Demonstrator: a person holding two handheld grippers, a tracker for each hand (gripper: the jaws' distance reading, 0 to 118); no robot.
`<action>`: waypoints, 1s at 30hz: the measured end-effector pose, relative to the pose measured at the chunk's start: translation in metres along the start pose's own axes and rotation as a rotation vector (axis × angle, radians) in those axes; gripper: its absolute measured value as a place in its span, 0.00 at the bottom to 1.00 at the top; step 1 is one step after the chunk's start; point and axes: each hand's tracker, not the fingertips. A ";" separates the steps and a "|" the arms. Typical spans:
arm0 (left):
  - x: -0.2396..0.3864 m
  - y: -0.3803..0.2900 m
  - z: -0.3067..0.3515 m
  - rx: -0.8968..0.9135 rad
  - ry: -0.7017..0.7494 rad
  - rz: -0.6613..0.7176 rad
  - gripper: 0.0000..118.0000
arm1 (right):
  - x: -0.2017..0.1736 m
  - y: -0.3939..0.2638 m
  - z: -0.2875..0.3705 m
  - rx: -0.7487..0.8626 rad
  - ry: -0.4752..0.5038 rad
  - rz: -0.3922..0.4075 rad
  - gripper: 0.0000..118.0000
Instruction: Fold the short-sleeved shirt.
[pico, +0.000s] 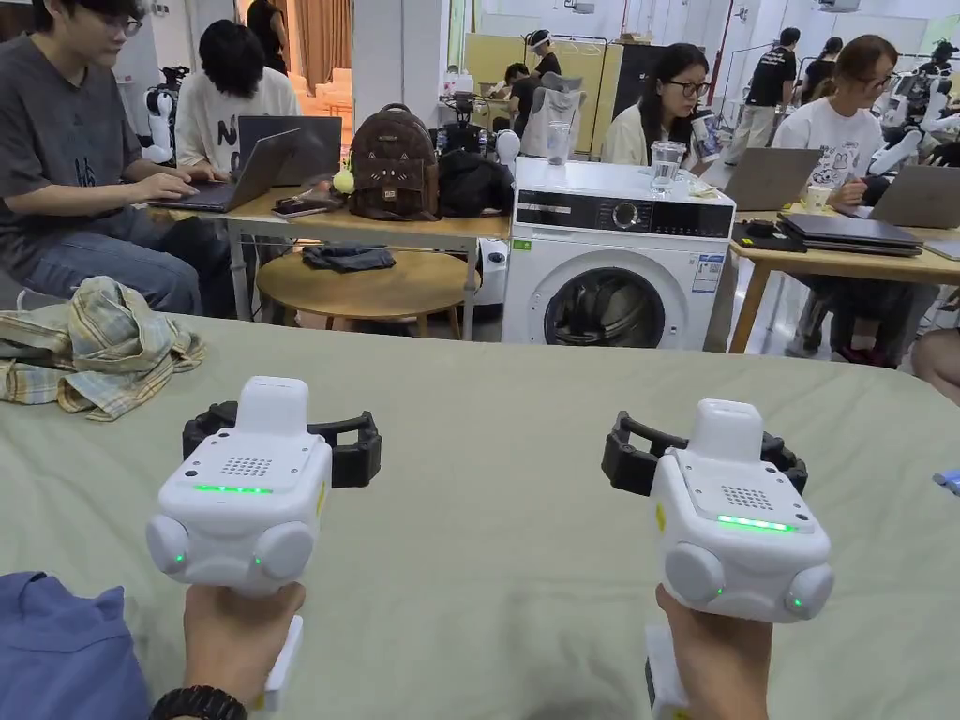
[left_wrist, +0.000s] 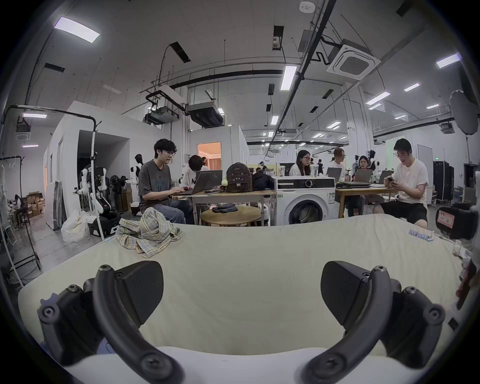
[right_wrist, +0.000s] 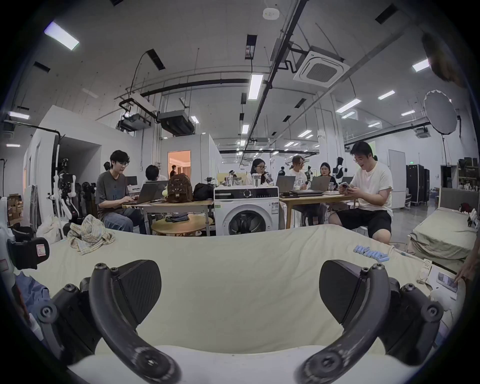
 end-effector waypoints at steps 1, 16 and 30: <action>0.000 0.000 -0.001 -0.012 0.013 -0.001 1.00 | 0.001 0.002 0.000 -0.001 0.006 0.003 1.00; -0.006 0.007 -0.008 -0.018 0.012 0.014 1.00 | -0.009 -0.004 -0.007 -0.022 0.024 0.071 1.00; -0.008 -0.002 -0.004 -0.029 0.010 0.025 1.00 | -0.008 -0.005 -0.001 -0.015 0.022 0.083 1.00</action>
